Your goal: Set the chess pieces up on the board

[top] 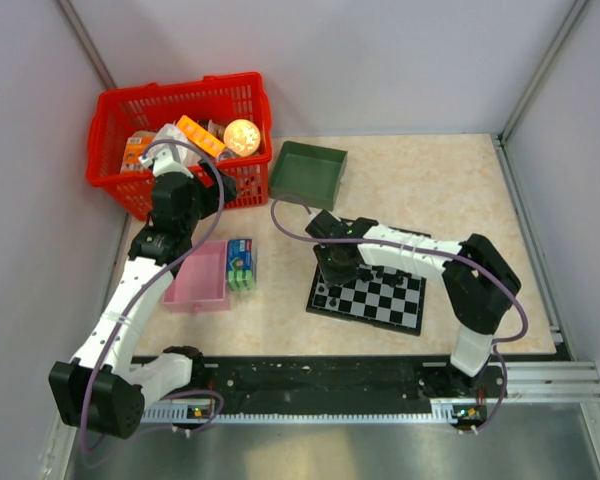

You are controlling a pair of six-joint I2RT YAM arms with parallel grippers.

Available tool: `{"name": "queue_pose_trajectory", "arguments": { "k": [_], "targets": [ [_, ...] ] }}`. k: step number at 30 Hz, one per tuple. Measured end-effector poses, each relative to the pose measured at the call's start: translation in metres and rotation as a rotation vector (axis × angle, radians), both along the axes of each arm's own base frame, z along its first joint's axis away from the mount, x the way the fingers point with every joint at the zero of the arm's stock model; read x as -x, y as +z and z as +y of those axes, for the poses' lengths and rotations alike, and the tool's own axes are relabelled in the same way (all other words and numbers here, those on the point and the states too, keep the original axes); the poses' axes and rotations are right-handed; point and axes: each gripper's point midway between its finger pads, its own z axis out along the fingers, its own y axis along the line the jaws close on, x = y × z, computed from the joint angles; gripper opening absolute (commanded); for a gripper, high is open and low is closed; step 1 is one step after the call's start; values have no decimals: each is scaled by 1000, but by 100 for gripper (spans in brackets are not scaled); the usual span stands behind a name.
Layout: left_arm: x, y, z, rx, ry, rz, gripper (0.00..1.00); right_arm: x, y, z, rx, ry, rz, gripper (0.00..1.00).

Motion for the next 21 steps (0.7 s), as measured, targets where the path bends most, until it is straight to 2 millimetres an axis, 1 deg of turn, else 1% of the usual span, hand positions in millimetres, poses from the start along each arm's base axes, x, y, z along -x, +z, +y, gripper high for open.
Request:
{"name": "queue_pose_trajectory", "arguments": {
  "k": [1,6,9,11,13,14,16,18,21],
  "targets": [
    [0,0,0,0,0,0,98,-1,2,1,-6,2,-5,38],
    [0,0,0,0,0,0,98,-5,17,4,-38,5,-37,39],
    [0,0,0,1,0,0,98,-11,32,1,-64,-11,-69,39],
    [0,0,0,1,0,0,98,-19,45,-5,-85,-37,-101,39],
    [0,0,-1,2,-3,0,98,-27,57,-13,-105,-69,-135,39],
    [0,0,-1,3,-4,0,98,-36,63,-23,-111,-106,-153,39],
    [0,0,-1,5,-6,-1,98,-48,72,-44,-114,-167,-191,39],
    [0,0,-2,6,-7,-1,98,-56,78,-63,-109,-221,-218,39],
    [-1,-1,-3,10,-10,4,98,-61,77,-84,-96,-283,-228,38]
  ]
}}
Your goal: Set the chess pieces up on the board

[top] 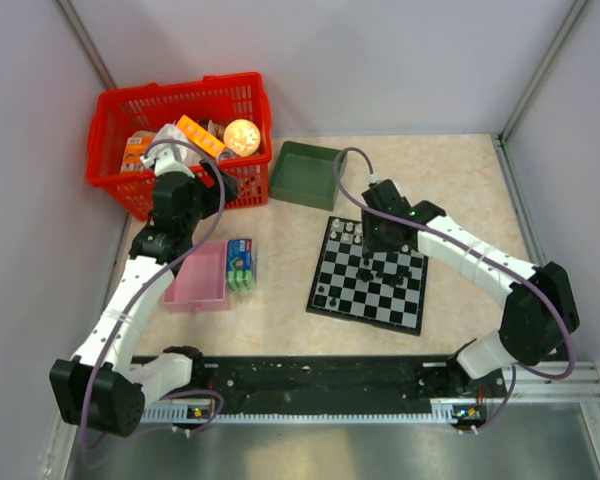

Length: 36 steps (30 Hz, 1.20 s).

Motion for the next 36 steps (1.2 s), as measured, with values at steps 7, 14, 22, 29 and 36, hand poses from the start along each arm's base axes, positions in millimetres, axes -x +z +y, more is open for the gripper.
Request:
{"name": "queue_pose_trajectory", "arguments": {
  "k": [7,14,22,29,36],
  "targets": [
    [0,-1,-2,3,-10,3,98,5,-21,-26,40,-56,59,37],
    [-5,-10,-5,4,-22,27,98,1,-31,-21,44,-32,84,38],
    [-6,-13,-6,3,-24,35,98,-18,-48,-9,73,1,109,37],
    [-6,-13,-5,1,-19,35,98,-25,-57,-5,82,1,121,33],
    [-7,-15,-5,0,-20,41,98,-29,-62,-4,86,-3,124,29]
  ]
}}
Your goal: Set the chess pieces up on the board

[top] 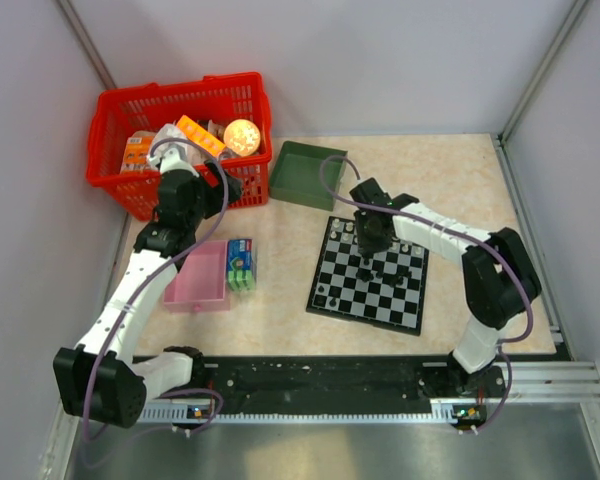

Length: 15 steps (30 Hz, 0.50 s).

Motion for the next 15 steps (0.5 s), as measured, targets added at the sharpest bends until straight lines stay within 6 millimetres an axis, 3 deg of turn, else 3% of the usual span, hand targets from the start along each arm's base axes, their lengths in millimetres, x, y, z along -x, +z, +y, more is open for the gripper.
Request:
{"name": "queue_pose_trajectory", "arguments": {
  "k": [15],
  "targets": [
    [0,0,0,0,0,0,98,-2,-11,-1,19,9,20,19]
  ]
}}
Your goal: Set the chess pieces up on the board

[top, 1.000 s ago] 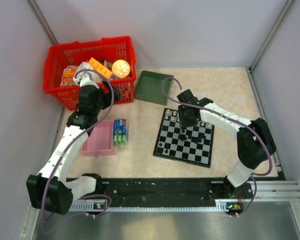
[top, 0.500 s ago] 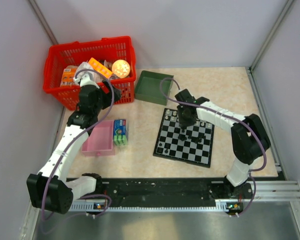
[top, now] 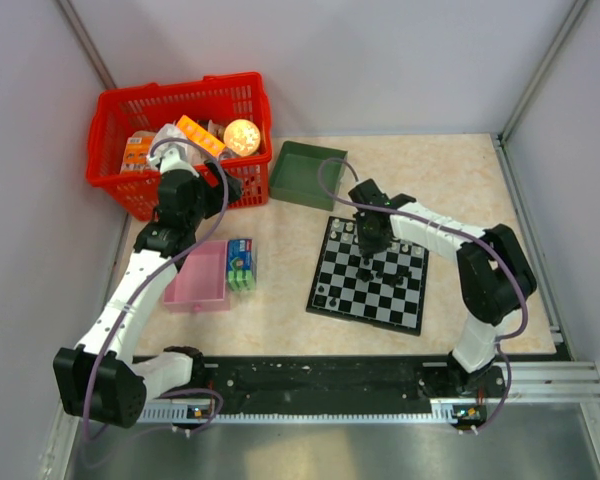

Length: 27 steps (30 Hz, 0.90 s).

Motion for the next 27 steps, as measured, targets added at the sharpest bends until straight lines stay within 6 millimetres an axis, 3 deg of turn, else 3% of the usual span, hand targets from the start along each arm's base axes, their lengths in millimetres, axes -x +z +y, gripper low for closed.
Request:
{"name": "queue_pose_trajectory", "arguments": {
  "k": [17,27],
  "targets": [
    [0,0,0,0,0,0,98,-2,5,-2,0,8,-11,9],
    [0,1,0,1,0,-2,98,-2,71,5,-119,15,-151,7]
  ]
}}
